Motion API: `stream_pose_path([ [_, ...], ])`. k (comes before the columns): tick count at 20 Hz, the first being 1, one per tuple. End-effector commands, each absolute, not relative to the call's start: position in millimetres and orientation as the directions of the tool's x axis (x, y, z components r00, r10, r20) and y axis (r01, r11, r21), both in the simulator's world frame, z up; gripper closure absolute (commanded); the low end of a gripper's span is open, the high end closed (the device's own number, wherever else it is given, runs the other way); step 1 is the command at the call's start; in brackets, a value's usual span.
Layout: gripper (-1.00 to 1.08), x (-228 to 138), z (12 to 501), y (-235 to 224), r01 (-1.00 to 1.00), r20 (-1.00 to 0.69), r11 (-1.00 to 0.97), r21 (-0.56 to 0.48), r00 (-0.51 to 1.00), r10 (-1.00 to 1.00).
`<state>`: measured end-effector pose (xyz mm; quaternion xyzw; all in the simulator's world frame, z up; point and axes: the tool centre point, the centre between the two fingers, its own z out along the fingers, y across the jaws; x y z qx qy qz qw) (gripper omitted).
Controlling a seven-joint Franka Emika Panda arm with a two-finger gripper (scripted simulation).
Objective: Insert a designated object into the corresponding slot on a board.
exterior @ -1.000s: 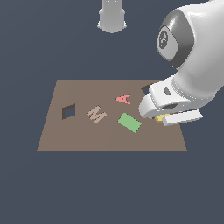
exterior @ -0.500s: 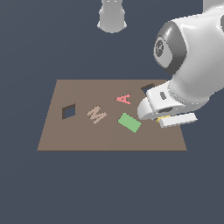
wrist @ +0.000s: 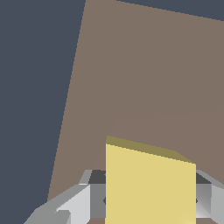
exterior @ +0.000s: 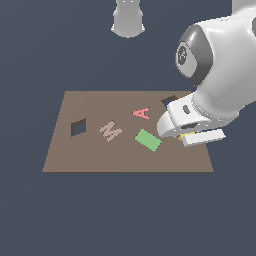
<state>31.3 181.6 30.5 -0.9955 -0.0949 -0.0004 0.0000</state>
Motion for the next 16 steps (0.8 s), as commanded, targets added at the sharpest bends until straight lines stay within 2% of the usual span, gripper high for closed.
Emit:
stream_pose_path([
  [1, 1.08, 31.3, 31.0, 181.6, 0.189, 0.001, -0.982, 0.000, 0.982, 0.189],
  [9, 1.08, 34.7, 33.2, 176.5, 0.167, -0.001, -0.986, 0.000, 0.986, 0.167],
  [16, 1.08, 55.8, 34.2, 140.9, 0.017, 0.000, -1.000, 0.000, 1.000, 0.017],
])
